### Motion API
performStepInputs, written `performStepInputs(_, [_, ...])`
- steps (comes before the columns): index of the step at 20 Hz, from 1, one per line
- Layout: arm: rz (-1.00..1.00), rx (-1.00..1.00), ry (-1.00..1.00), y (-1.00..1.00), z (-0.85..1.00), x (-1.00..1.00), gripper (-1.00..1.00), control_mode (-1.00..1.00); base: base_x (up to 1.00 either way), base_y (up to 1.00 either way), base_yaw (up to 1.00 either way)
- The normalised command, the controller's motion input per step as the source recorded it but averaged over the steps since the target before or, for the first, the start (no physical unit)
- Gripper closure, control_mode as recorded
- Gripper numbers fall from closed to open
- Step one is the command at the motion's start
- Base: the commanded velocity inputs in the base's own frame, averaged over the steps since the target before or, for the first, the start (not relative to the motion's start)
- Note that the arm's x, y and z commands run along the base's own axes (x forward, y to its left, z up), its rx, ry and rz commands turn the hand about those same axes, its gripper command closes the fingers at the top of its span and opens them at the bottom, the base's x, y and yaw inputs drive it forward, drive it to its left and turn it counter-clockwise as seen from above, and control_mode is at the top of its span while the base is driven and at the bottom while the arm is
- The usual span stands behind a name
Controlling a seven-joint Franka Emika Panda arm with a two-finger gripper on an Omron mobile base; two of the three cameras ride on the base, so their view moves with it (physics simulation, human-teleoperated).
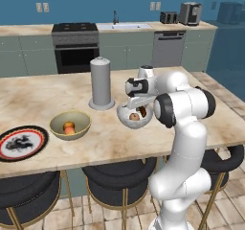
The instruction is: Take the fruits from the plate on the dining counter and place two fruits in each bowl.
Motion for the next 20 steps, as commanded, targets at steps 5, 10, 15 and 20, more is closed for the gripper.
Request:
performStepInputs(5, [0.0, 0.0, 0.0, 0.0, 0.0, 0.0, -1.0, -1.0, 0.0, 0.0, 0.0])
performStepInputs(10, [0.0, 0.0, 0.0, 0.0, 0.0, 0.0, -1.0, -1.0, 0.0, 0.0, 0.0])
performStepInputs(15, [0.0, 0.0, 0.0, 0.0, 0.0, 0.0, -1.0, -1.0, 0.0, 0.0, 0.0])
performStepInputs(20, [0.0, 0.0, 0.0, 0.0, 0.35, -0.04, -1.0, -1.0, 0.0, 0.0, 0.0])
